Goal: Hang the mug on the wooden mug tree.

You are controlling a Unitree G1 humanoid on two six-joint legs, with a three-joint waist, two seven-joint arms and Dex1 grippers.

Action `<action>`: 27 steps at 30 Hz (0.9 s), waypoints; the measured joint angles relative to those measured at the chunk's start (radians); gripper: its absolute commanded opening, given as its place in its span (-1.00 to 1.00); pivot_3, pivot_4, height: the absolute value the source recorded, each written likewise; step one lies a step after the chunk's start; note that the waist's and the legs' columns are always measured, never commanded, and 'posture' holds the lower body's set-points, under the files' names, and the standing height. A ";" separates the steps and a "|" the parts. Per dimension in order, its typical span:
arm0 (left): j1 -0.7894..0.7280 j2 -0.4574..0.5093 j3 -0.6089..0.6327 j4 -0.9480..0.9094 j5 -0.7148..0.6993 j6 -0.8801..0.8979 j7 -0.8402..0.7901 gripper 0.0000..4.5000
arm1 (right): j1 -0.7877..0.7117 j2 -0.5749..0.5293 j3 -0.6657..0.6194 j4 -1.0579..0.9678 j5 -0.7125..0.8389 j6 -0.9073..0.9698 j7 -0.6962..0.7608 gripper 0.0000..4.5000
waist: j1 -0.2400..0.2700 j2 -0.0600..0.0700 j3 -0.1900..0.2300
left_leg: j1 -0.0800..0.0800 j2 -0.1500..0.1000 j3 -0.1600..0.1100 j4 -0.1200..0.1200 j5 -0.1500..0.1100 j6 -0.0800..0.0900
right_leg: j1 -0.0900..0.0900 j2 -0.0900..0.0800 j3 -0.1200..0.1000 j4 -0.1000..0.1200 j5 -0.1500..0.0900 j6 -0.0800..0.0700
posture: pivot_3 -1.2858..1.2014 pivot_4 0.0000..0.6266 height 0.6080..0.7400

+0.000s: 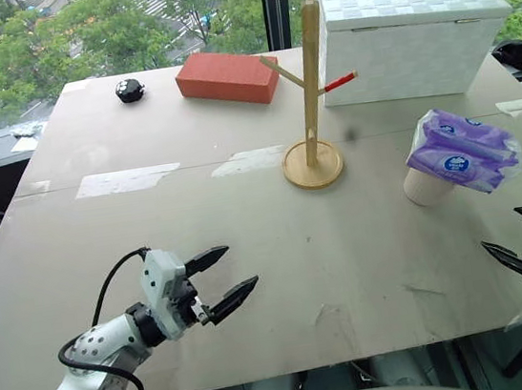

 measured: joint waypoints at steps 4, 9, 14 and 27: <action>-0.059 0.000 -0.020 0.009 -0.002 0.017 -0.008 1.00 | -0.018 0.003 -0.008 -0.007 -0.025 -0.002 -0.040 0.98 | 0.003 0.001 0.001 | 0.000 0.000 0.000 0.000 0.000 0.000 | 0.000 0.000 -0.001 0.000 0.000 0.000 | 0.03 -0.52 1.00; -0.231 0.006 -0.095 0.001 -0.050 0.047 -0.093 1.00 | -0.024 -0.002 -0.143 -0.178 -0.034 0.008 -0.117 0.98 | 0.009 0.004 0.000 | 0.000 0.001 0.002 0.001 0.000 0.000 | 0.000 0.001 -0.002 0.001 0.000 0.000 | 0.03 -0.52 1.00; -0.395 0.018 -0.111 0.035 -0.126 0.130 -0.135 1.00 | -0.035 -0.095 -0.208 -0.351 -0.030 0.119 -0.119 0.98 | -0.001 0.004 0.001 | -0.001 0.001 0.003 0.001 0.000 0.000 | 0.001 0.001 -0.001 0.000 0.000 0.000 | 0.03 -0.52 1.00; -0.368 -0.023 -0.201 -0.031 -0.151 0.172 -0.122 1.00 | -0.195 -0.234 0.024 -0.342 -0.185 0.168 -0.122 0.98 | -0.001 0.001 0.002 | -0.001 0.001 0.003 0.003 0.000 0.000 | 0.001 0.001 -0.001 0.001 0.000 0.000 | 0.03 -0.52 1.00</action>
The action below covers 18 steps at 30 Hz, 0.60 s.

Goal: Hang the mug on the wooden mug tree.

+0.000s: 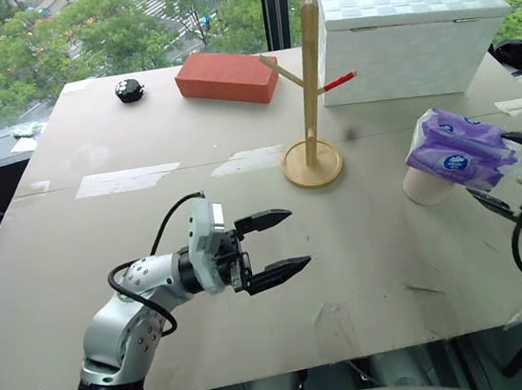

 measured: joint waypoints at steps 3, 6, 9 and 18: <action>0.007 -0.001 -0.003 -0.012 0.004 -0.001 0.015 1.00 | -0.013 -0.022 0.051 0.056 -0.051 -0.020 0.006 0.98 | 0.007 0.000 0.000 | -0.001 0.000 -0.001 0.000 0.000 0.000 | 0.000 0.000 -0.001 0.000 0.000 -0.001 | 0.03 -0.52 1.00; 0.018 -0.012 -0.003 -0.015 0.008 -0.004 0.034 1.00 | -0.020 -0.038 0.072 0.115 -0.090 -0.051 0.024 0.88 | 0.005 0.000 0.000 | -0.001 0.000 0.000 0.000 0.000 0.000 | 0.000 0.000 -0.001 -0.001 0.002 -0.003 | 0.03 -0.52 1.00; 0.027 -0.024 -0.007 -0.032 0.013 -0.006 0.055 1.00 | -0.047 -0.039 0.093 0.157 -0.108 -0.065 0.030 0.47 | 0.002 -0.001 0.000 | -0.001 0.000 0.000 0.000 0.000 0.000 | 0.000 0.000 0.000 -0.001 0.001 -0.002 | 0.03 -0.52 1.00; 0.052 -0.033 -0.008 -0.046 0.020 -0.022 0.061 1.00 | -0.114 -0.038 0.133 0.203 -0.129 -0.095 0.041 -0.99 | 0.000 0.000 0.000 | 0.000 0.000 0.000 0.000 0.000 0.000 | 0.000 0.000 -0.001 0.000 0.000 -0.001 | 0.03 -0.52 1.00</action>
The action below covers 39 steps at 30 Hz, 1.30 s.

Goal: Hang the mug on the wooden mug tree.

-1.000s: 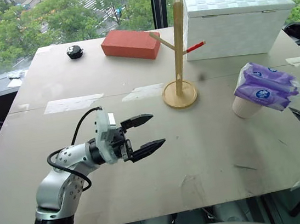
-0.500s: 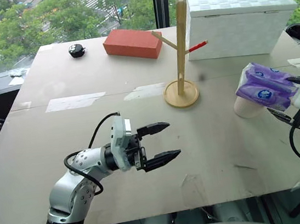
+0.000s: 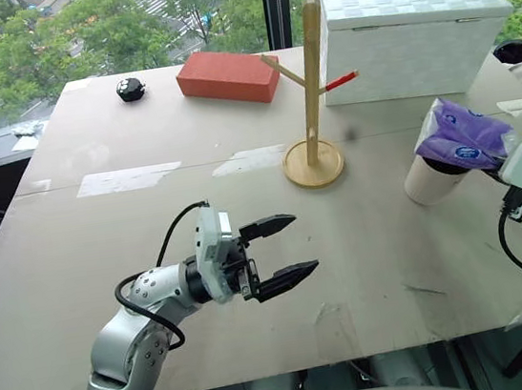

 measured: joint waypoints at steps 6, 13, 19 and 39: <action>-0.017 -0.008 0.000 0.006 0.015 -0.010 -0.004 1.00 | -0.031 0.027 -0.026 -0.002 0.004 0.041 -0.020 -0.99 | 0.003 0.000 0.000 | -0.001 0.000 0.000 0.000 0.000 0.000 | 0.000 0.000 0.000 0.000 0.001 -0.002 | 0.03 -0.52 1.00; -0.067 -0.029 -0.009 0.041 0.025 -0.027 -0.012 1.00 | -0.019 0.032 -0.102 0.101 -0.058 0.139 -0.078 -0.99 | 0.003 0.000 0.000 | 0.000 0.000 0.000 0.001 0.000 0.000 | 0.000 0.000 0.000 0.000 0.002 -0.003 | 0.03 -0.52 1.00; -0.099 -0.036 -0.011 0.045 0.009 -0.022 -0.035 1.00 | -0.096 0.105 0.084 0.362 -0.113 0.171 -0.147 -0.66 | -0.005 -0.001 0.000 | 0.001 0.000 0.003 0.001 0.000 0.000 | 0.000 0.001 0.003 0.002 0.002 -0.003 | 0.03 -0.52 1.00; -0.060 -0.003 -0.075 -0.053 -0.003 -0.002 -0.006 1.00 | -0.275 0.121 -0.009 0.515 0.159 0.122 0.048 0.62 | -0.006 0.001 0.001 | 0.002 0.001 0.004 0.004 -0.001 0.001 | 0.002 0.001 0.003 0.002 0.002 -0.001 | 0.03 -0.52 1.00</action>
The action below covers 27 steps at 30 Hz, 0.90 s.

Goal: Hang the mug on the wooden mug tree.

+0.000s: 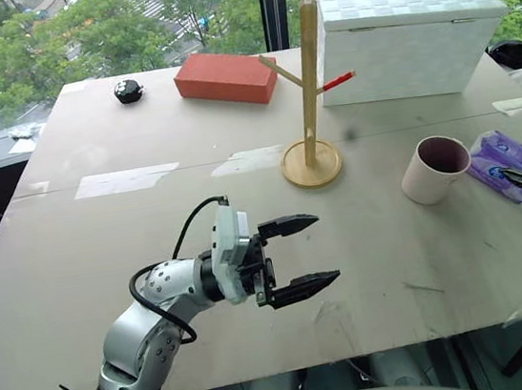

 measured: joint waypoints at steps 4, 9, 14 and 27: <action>0.006 0.008 0.004 -0.005 0.001 0.000 0.012 1.00 | -0.104 0.034 0.061 0.133 0.013 -0.072 0.041 0.62 | 0.002 0.001 0.000 | -0.001 0.000 0.000 0.000 0.000 0.000 | 0.000 0.000 0.000 -0.001 0.001 -0.001 | 0.03 -0.52 1.00; 0.055 0.017 0.007 -0.034 0.019 -0.004 0.038 1.00 | -0.233 0.052 0.131 0.318 0.011 -0.162 0.100 0.62 | 0.003 0.001 0.001 | -0.001 0.000 0.001 0.000 -0.001 0.001 | 0.000 0.000 0.001 -0.002 0.001 -0.001 | 0.03 -0.52 1.00; 0.097 0.012 0.010 -0.071 0.028 -0.018 0.072 1.00 | -0.369 0.090 0.213 0.552 -0.019 -0.279 0.171 0.62 | 0.001 0.001 0.001 | -0.001 0.000 0.002 0.000 -0.001 0.001 | 0.000 0.000 0.001 -0.001 0.001 -0.002 | 0.03 -0.52 1.00; 0.185 0.065 0.160 -0.097 -0.021 -0.022 0.093 1.00 | -0.601 0.222 0.262 0.945 -0.037 -0.471 0.326 -0.98 | -0.012 0.001 0.001 | -0.001 0.000 0.002 0.000 -0.001 0.001 | 0.000 -0.001 0.001 -0.002 0.001 -0.002 | 0.03 -0.52 1.00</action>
